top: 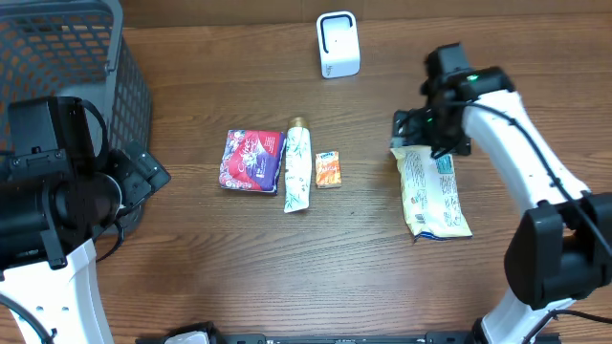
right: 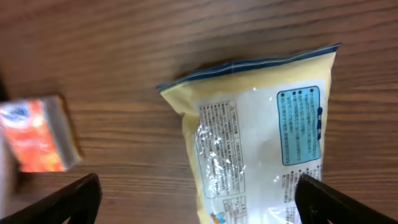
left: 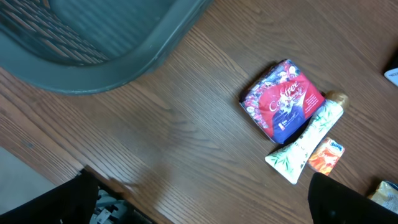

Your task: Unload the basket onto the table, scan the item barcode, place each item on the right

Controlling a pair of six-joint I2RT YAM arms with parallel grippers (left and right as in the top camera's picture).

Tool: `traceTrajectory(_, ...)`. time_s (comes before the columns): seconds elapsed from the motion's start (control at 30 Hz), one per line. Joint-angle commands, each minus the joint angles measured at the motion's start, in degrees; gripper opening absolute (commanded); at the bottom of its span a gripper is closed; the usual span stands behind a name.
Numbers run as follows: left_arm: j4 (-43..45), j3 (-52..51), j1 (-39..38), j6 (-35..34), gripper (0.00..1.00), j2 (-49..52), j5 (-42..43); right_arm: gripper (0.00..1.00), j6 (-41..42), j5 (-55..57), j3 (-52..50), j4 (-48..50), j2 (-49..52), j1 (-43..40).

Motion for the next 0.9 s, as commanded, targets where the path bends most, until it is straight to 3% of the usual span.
traceTrajectory(0.0, 0.04, -0.15, 0.26, -0.90, 1.00, 0.13, -0.55, 1.00, 2.99, 13.66, -3.30, 0.81, -0.59, 5.97)
traceTrajectory(0.33, 0.04, -0.15, 0.26, -0.90, 1.00, 0.13, -0.55, 1.00, 13.66, 29.90, -17.46, 12.83, -0.55, 12.04)
traceTrajectory(0.53, 0.04, -0.15, 0.26, -0.90, 1.00, 0.13, -0.55, 0.96, 13.46, 29.46, -23.69, 19.15, -0.55, 11.13)
traceTrajectory(0.7, 0.04, -0.15, 0.26, -0.90, 1.00, 0.13, -0.55, 0.65, 13.53, 28.98, -25.97, 22.27, -0.55, 11.08)
traceTrajectory(0.77, 0.07, -0.15, 0.26, -0.92, 1.00, 0.13, -0.55, 0.45, 13.53, 28.50, -25.92, 22.45, -0.55, 11.08)
traceTrajectory(0.87, 0.04, -0.15, 0.26, -0.90, 1.00, 0.13, -0.55, 0.04, 13.51, 26.91, -24.02, 20.68, -0.55, 11.08)
